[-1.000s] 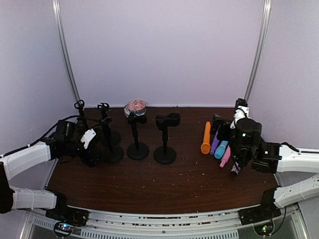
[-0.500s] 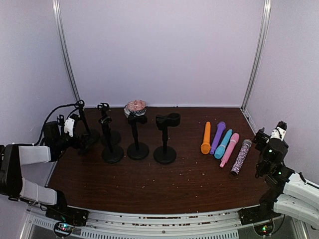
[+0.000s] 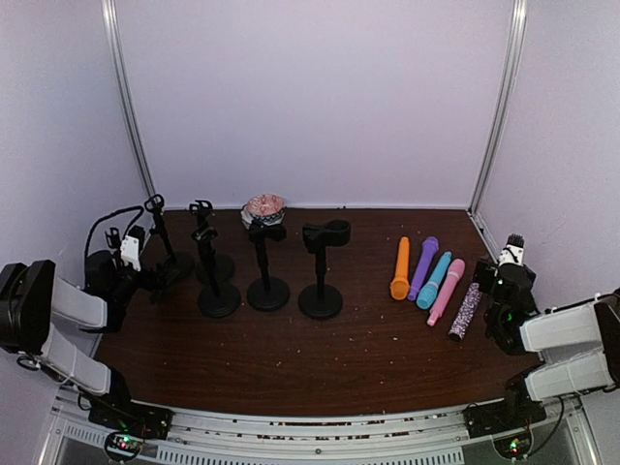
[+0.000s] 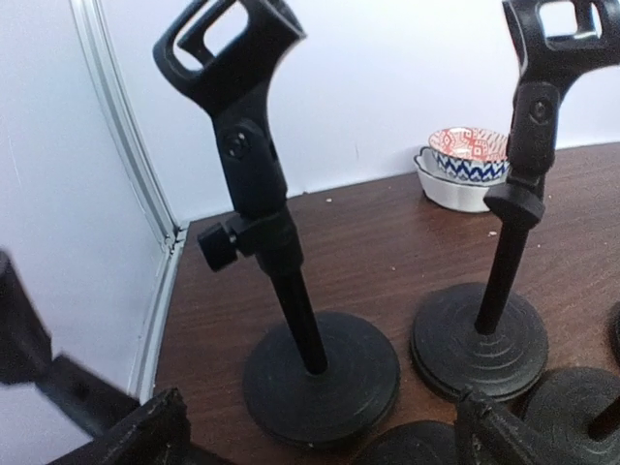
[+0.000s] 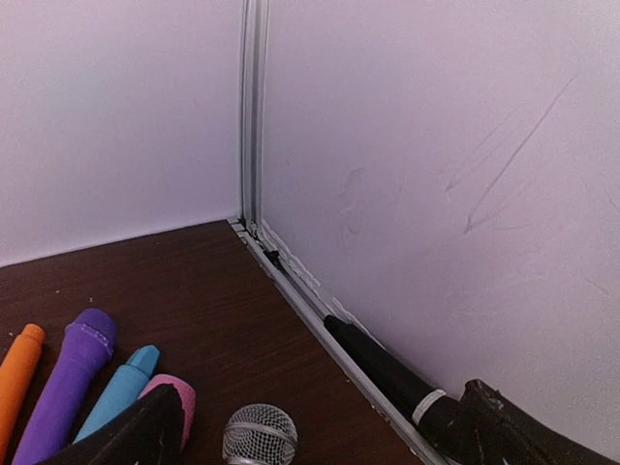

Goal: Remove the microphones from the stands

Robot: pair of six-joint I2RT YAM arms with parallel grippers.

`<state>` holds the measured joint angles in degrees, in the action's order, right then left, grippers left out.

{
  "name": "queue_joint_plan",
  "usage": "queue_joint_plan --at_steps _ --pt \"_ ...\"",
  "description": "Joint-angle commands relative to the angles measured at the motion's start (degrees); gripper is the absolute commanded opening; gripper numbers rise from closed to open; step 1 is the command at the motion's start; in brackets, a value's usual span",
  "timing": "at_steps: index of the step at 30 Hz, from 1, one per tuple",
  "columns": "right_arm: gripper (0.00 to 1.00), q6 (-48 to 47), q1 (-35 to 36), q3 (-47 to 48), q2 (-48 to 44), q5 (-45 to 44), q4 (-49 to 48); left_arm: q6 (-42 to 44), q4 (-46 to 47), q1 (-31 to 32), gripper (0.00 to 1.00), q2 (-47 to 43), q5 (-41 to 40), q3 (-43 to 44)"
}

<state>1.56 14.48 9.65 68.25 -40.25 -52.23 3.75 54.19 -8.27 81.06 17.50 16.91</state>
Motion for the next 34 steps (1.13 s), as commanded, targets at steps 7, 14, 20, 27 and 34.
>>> queue_joint_plan --at_steps 7,14,20,27,34 --pt "1.00 1.0 -6.6 3.1 9.5 17.6 -12.6 -1.0 8.2 -0.4 0.98 0.9 -0.3 -1.1" --pt "1.00 1.1 -8.1 3.5 9.8 20.1 -13.1 -1.2 8.4 -0.4 0.98 1.0 -0.3 -1.1" --pt "1.00 1.1 -8.1 3.5 9.8 20.1 -13.2 -1.3 8.5 -0.4 0.98 1.0 -0.3 -1.1" --pt "1.00 1.1 -8.1 3.5 9.8 20.1 -13.1 -1.2 8.5 -0.4 0.98 1.0 -0.3 -1.1" --pt "1.00 1.1 -8.1 3.4 9.8 20.1 -13.1 -0.3 6.5 0.8 0.98 0.8 -2.5 0.9"
